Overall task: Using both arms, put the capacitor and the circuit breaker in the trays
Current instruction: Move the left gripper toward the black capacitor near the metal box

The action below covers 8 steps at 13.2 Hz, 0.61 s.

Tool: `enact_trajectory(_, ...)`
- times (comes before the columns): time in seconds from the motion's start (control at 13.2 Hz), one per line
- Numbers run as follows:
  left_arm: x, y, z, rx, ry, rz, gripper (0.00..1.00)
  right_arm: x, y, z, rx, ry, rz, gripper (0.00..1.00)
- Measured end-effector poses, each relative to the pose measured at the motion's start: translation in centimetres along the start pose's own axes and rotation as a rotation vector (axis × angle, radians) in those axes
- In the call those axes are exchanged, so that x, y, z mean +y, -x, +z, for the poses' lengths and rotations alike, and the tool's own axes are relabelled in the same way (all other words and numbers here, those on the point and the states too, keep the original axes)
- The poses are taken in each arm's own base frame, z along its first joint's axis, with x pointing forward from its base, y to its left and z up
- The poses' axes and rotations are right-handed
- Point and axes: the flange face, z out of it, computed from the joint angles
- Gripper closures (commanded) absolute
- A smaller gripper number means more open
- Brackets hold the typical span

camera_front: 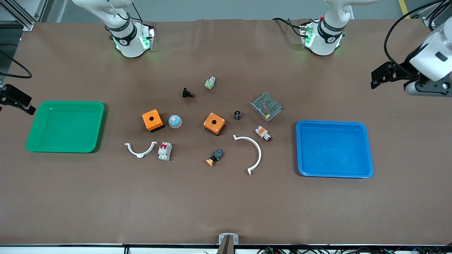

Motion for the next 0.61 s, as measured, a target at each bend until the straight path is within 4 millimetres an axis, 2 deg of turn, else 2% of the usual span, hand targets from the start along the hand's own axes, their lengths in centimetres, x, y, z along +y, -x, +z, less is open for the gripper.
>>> enact_trajectory(0.15,2.9,-1.2,2.6,-0.048,-0.001,0.018,0.00,0.0,0.0,0.0,-0.001,0.000,0.000,0.00)
enact_trajectory(0.3,7.0,-2.0,6.3,-0.088,-0.008,-0.044,0.00,0.0,0.0,0.1,-0.003,0.000,0.000,0.00)
enact_trajectory(0.45,11.8,-2.0,10.3,-0.087,-0.010,-0.072,0.00,0.0,0.1,0.3,-0.020,0.000,0.000,0.00)
enact_trajectory(0.61,15.4,-1.8,13.7,-0.074,-0.004,-0.070,0.00,0.0,0.3,0.8,-0.048,0.000,0.000,0.00)
